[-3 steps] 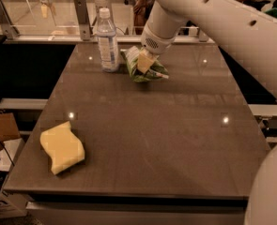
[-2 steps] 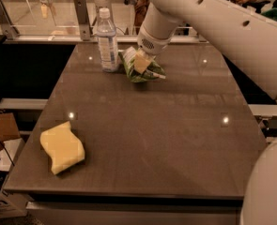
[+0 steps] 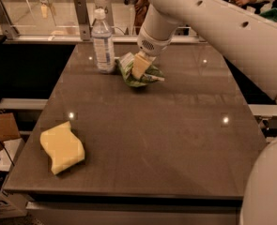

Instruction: Move green jalapeno chip bag near blue plastic bottle

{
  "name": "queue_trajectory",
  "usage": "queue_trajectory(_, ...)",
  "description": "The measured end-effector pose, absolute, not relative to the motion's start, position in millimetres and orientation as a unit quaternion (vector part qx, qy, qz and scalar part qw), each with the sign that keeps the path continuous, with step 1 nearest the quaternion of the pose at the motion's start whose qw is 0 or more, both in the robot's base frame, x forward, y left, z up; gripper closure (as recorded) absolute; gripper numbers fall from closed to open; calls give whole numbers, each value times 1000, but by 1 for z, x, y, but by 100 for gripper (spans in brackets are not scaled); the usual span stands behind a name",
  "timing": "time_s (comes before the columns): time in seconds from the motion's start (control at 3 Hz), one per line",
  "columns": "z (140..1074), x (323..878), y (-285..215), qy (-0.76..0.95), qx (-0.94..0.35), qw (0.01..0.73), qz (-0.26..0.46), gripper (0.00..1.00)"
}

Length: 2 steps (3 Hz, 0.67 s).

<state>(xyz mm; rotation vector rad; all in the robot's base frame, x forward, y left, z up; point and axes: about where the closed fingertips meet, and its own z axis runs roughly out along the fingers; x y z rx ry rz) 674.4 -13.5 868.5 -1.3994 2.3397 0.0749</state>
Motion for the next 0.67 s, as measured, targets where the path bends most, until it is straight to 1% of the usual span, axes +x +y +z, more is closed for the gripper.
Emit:
queue_trajectory(0.33, 867, 674, -13, 839, -503, 204, 27, 0)
queue_trajectory(0.67, 867, 674, -13, 839, -503, 204, 27, 0)
